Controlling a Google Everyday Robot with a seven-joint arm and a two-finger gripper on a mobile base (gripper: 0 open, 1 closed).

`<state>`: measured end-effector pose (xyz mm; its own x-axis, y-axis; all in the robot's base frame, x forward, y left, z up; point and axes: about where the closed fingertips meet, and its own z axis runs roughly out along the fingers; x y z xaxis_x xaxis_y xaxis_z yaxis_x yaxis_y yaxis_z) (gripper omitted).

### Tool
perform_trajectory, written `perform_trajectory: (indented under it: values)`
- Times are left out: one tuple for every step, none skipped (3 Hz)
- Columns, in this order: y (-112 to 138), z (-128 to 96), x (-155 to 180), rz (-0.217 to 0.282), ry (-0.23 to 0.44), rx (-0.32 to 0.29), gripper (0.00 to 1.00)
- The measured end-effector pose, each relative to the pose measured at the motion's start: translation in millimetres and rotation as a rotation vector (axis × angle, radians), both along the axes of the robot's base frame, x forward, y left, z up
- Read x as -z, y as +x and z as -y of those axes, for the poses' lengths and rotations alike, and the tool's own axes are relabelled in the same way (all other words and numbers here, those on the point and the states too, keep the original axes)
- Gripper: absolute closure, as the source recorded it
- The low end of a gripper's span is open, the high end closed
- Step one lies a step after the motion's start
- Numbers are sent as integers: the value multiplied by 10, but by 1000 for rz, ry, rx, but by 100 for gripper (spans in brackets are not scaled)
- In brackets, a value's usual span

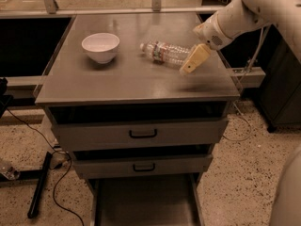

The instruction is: Place water bottle into bottom drawer

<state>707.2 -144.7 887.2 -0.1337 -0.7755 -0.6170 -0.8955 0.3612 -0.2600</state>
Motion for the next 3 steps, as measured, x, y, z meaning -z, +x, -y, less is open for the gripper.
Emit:
perform_trajectory:
  values:
    - [101,-266,160,-34,8,-49,0]
    - [145,-440,328,-69,10,-74,0]
    - [146,-444,332,-69,10,-74,18]
